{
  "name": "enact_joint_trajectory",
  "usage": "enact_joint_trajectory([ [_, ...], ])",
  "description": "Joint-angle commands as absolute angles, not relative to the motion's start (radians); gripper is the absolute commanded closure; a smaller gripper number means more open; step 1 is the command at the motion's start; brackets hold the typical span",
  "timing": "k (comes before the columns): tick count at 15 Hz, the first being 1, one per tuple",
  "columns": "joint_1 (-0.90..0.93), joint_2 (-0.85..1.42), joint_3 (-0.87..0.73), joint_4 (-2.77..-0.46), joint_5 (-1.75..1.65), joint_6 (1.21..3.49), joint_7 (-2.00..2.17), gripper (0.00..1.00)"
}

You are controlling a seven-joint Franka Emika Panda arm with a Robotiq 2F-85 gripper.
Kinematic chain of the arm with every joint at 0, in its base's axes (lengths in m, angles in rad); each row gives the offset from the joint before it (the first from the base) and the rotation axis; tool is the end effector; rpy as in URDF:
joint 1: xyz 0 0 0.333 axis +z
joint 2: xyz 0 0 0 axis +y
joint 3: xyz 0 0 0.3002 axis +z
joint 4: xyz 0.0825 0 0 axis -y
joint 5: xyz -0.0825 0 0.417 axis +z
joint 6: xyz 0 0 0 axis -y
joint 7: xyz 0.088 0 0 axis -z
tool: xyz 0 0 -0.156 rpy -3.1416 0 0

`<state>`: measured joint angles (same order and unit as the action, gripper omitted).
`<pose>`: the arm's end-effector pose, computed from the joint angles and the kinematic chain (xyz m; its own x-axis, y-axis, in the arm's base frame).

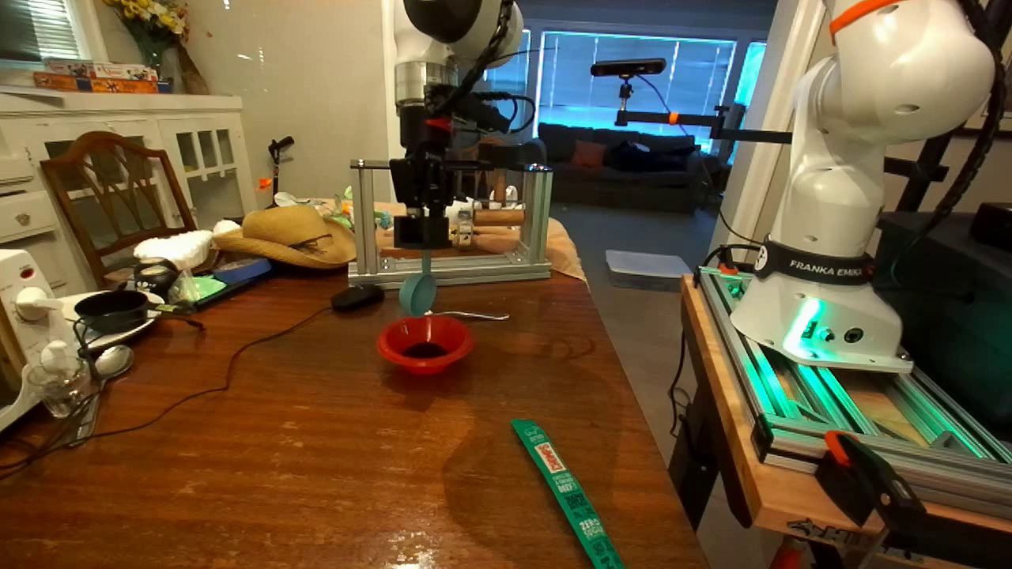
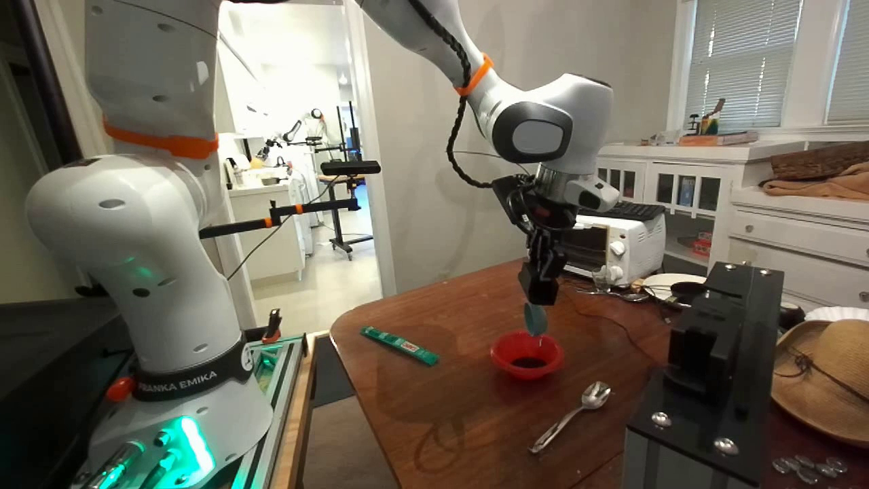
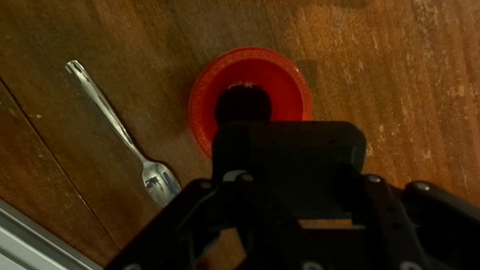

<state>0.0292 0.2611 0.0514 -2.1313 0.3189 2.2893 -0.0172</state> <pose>0.5719 0.0658 0.1908 0.9860 -0.1111 -0.1240 -0.1373 -0.9639 -0.2283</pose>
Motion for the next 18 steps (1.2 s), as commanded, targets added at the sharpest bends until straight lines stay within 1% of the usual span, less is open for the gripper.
enact_joint_trajectory([
  [1,0.047,0.291,0.059,-2.133,0.284,2.327,0.022,0.77],
  [9,0.106,0.367,0.059,-2.149,0.140,2.458,0.066,0.77],
  [18,0.145,0.404,0.047,-2.158,0.010,2.542,0.111,0.77],
])
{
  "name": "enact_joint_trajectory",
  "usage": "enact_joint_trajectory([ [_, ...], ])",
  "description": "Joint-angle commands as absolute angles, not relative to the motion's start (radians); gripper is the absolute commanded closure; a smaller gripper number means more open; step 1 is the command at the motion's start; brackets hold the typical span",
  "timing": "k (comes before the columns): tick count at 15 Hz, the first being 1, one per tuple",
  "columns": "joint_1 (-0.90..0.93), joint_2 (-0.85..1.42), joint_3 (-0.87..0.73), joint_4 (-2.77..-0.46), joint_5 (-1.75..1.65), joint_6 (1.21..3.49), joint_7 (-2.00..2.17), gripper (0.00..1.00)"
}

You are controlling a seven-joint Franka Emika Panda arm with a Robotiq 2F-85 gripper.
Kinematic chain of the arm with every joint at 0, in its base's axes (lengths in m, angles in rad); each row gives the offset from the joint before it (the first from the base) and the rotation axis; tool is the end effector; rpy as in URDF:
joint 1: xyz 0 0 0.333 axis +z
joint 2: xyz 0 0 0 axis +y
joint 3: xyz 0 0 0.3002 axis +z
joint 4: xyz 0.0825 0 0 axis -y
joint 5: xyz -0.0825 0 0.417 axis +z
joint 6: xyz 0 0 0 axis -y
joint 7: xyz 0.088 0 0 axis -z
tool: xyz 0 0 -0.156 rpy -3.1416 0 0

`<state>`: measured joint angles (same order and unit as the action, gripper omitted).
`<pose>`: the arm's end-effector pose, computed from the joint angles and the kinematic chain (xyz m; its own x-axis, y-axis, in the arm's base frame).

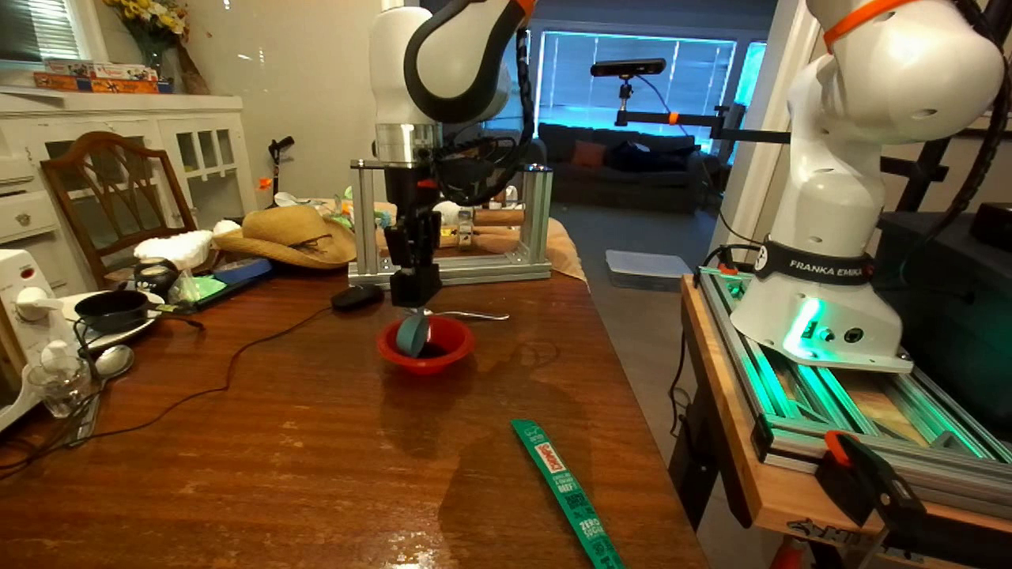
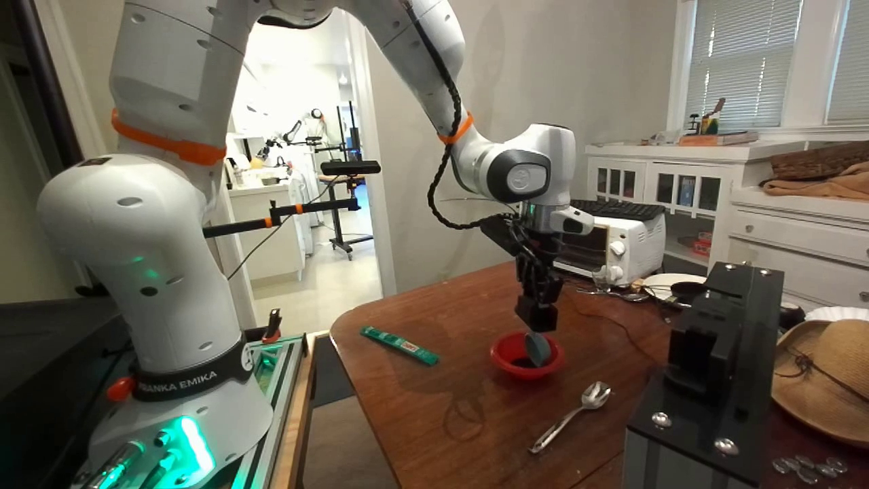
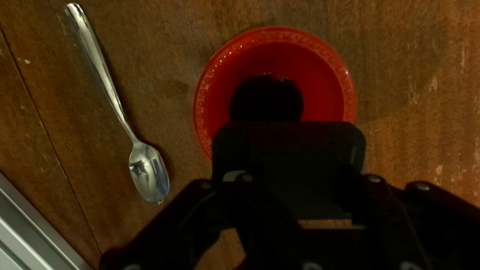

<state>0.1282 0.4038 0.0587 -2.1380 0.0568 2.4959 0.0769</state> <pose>0.5675 0.1109 0.1196 0.9968 0.0609 -0.0511 0.0582 -0.9970 -0.0513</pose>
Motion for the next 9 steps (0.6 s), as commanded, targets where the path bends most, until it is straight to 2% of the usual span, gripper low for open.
enact_joint_trajectory([
  [1,0.146,0.404,0.048,-2.160,0.004,2.547,0.112,0.77],
  [9,0.144,0.404,0.059,-2.150,0.002,2.464,0.111,0.77],
])
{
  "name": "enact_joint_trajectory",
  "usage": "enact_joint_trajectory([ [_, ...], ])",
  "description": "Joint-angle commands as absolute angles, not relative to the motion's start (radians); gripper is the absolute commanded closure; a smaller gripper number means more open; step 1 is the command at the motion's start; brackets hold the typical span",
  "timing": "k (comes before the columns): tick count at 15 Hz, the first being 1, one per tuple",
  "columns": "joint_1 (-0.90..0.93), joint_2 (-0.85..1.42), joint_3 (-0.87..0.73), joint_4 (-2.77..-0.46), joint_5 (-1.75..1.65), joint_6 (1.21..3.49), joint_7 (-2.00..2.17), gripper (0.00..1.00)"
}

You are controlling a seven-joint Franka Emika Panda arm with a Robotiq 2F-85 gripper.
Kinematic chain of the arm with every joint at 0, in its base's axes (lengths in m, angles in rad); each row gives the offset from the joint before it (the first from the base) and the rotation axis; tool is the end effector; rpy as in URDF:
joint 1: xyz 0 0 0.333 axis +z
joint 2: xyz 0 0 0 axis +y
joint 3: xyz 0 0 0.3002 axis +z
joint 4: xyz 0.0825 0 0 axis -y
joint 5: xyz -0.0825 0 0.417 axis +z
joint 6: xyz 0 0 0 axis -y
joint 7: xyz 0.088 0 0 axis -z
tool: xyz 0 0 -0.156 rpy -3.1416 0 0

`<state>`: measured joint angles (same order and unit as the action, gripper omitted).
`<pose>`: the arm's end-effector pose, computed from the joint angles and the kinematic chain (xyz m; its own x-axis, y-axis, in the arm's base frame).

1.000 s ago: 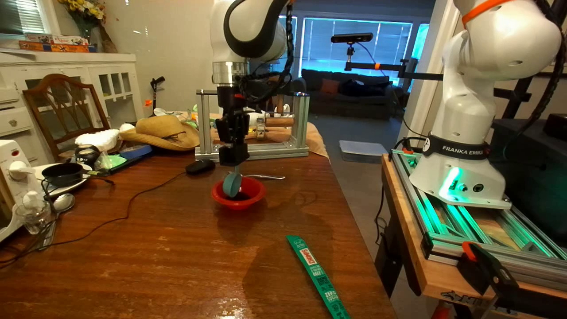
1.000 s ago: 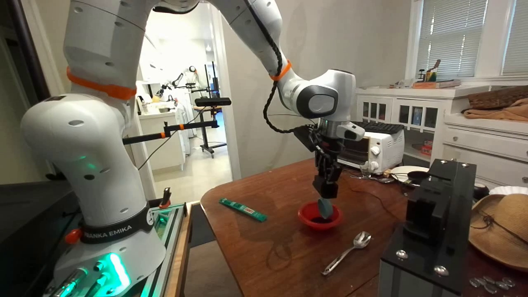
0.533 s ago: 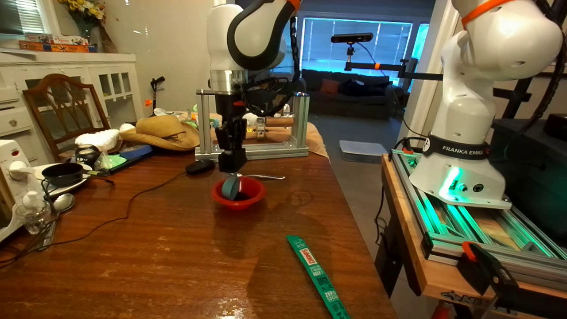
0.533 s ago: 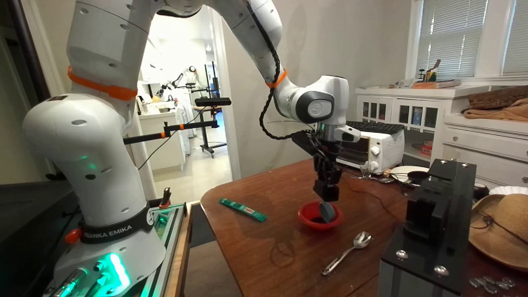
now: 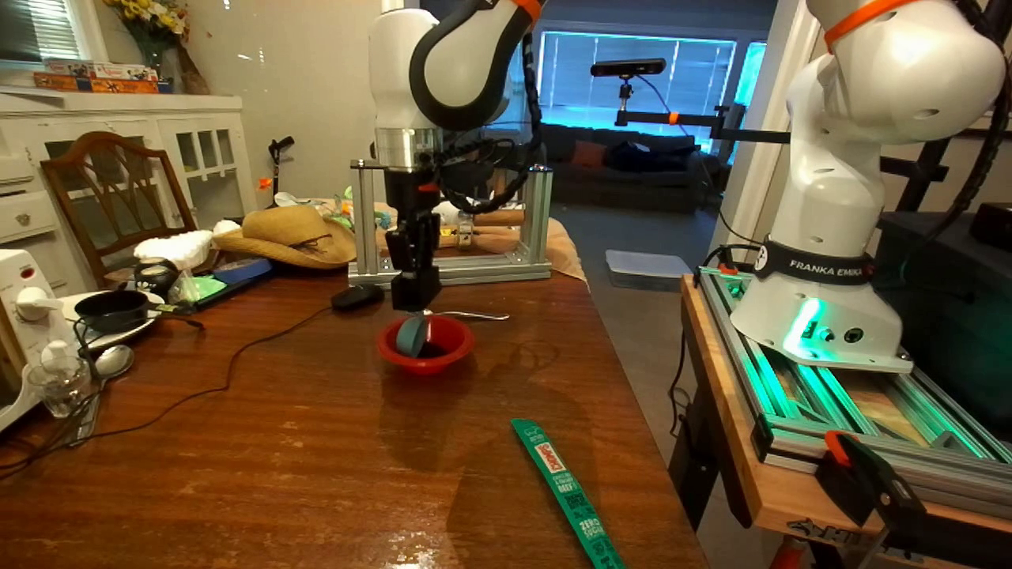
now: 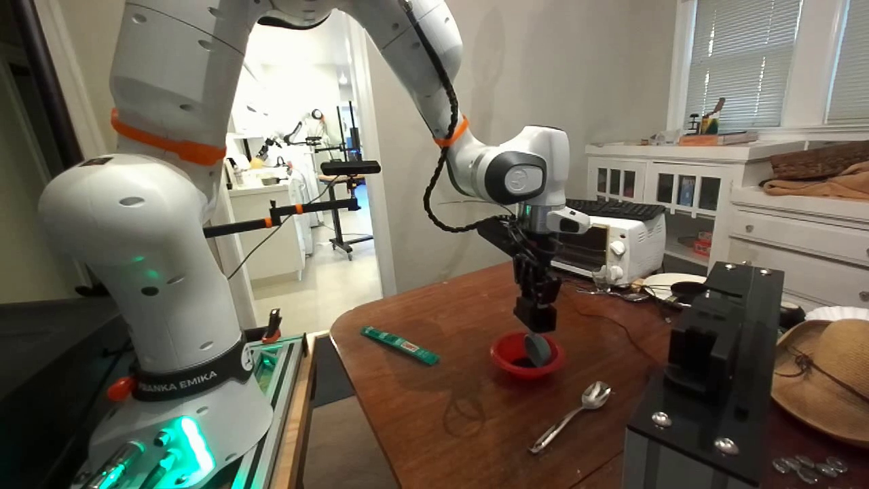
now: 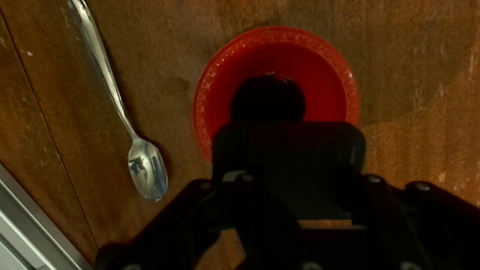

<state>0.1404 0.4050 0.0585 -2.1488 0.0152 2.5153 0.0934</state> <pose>0.5642 0.1164 0.1163 0.9952 0.0891 -0.0410 0.0880 -0.9957 -0.0278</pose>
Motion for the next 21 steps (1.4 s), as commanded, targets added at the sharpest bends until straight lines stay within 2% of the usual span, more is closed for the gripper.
enact_joint_trajectory([
  [1,0.144,0.405,0.059,-2.148,0.002,2.444,0.114,0.77],
  [21,0.123,0.417,0.096,-2.005,0.106,2.001,0.101,0.77],
])
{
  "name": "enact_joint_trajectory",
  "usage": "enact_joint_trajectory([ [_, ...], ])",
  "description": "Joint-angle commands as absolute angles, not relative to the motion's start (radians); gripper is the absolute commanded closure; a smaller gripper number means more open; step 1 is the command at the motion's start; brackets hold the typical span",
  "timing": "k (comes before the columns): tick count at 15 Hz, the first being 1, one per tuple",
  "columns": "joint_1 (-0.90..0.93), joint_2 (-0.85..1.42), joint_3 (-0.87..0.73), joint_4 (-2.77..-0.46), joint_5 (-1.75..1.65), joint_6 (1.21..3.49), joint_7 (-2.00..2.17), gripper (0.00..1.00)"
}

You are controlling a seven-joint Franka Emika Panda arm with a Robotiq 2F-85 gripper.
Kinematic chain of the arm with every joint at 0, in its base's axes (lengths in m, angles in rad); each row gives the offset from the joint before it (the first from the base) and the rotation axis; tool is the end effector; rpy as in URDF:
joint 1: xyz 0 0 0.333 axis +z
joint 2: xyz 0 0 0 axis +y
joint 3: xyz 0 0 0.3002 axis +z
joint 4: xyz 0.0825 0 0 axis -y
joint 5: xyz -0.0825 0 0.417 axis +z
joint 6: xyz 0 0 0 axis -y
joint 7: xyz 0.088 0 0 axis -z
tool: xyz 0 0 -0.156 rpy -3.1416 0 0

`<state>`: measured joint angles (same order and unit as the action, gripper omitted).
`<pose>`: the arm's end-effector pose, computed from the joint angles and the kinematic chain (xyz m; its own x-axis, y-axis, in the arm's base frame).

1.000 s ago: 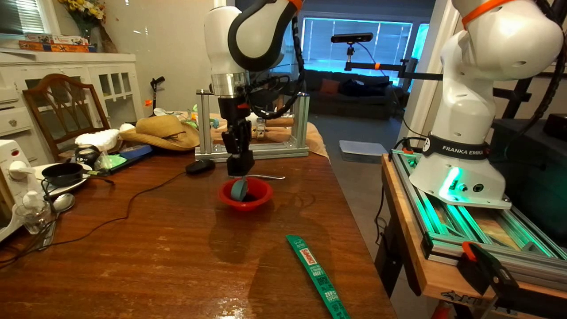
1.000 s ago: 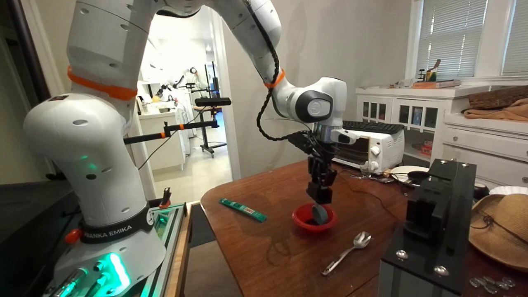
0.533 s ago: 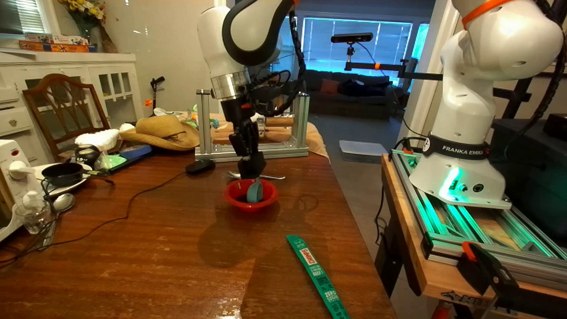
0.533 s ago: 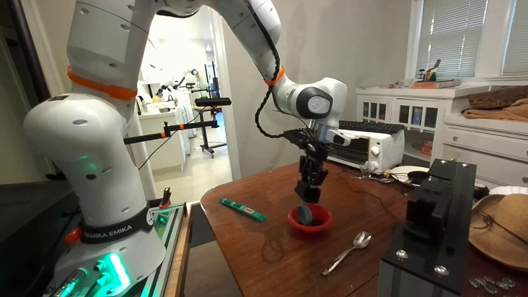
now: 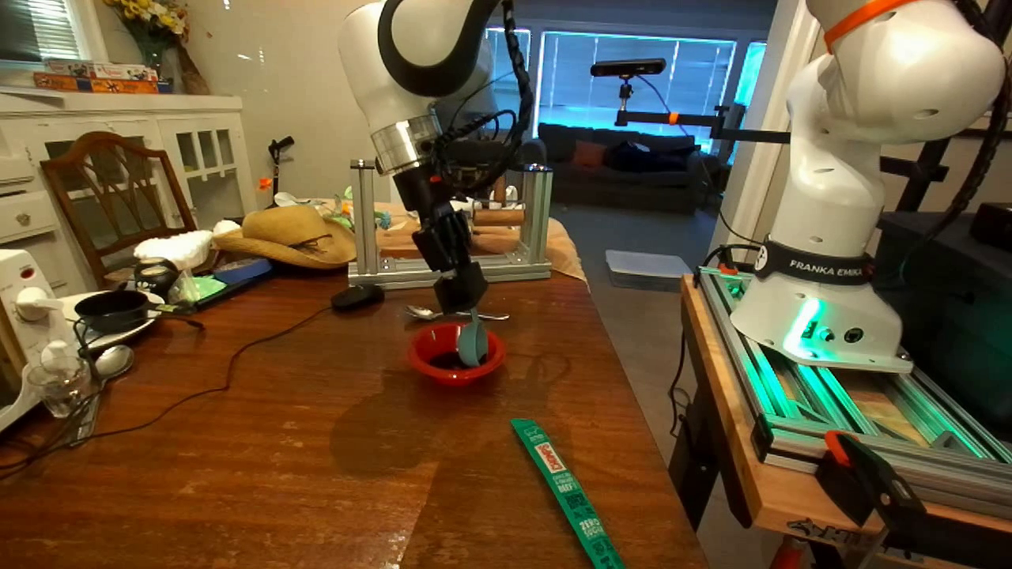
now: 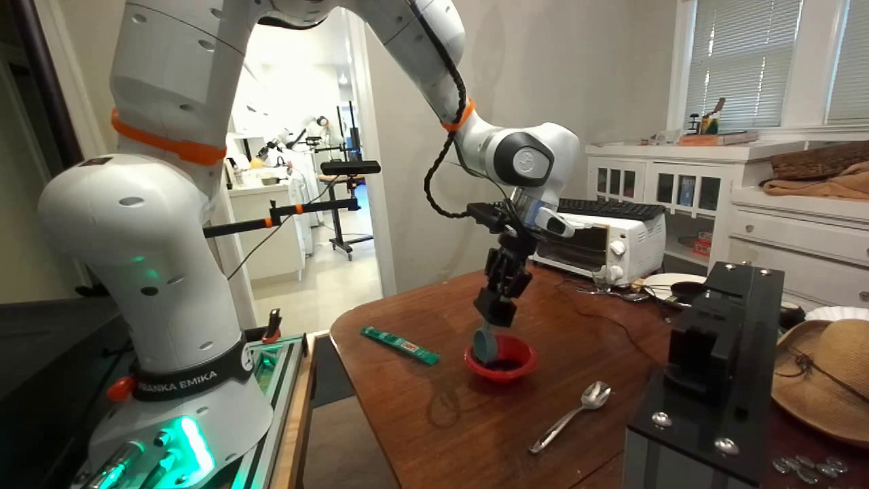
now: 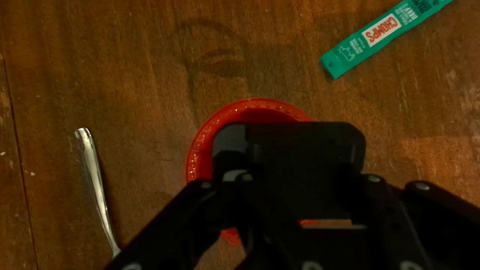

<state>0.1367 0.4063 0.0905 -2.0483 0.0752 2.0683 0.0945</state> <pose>0.5296 0.1331 0.1298 0.9195 0.0865 -0.3835 0.0739 -0.9961 -0.0473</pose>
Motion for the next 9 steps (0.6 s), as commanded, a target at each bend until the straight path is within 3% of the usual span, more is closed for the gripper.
enact_joint_trajectory([
  [1,0.121,0.420,0.095,-1.994,0.114,1.989,0.102,0.77],
  [9,0.082,0.466,0.089,-1.891,0.218,1.872,0.110,0.77],
])
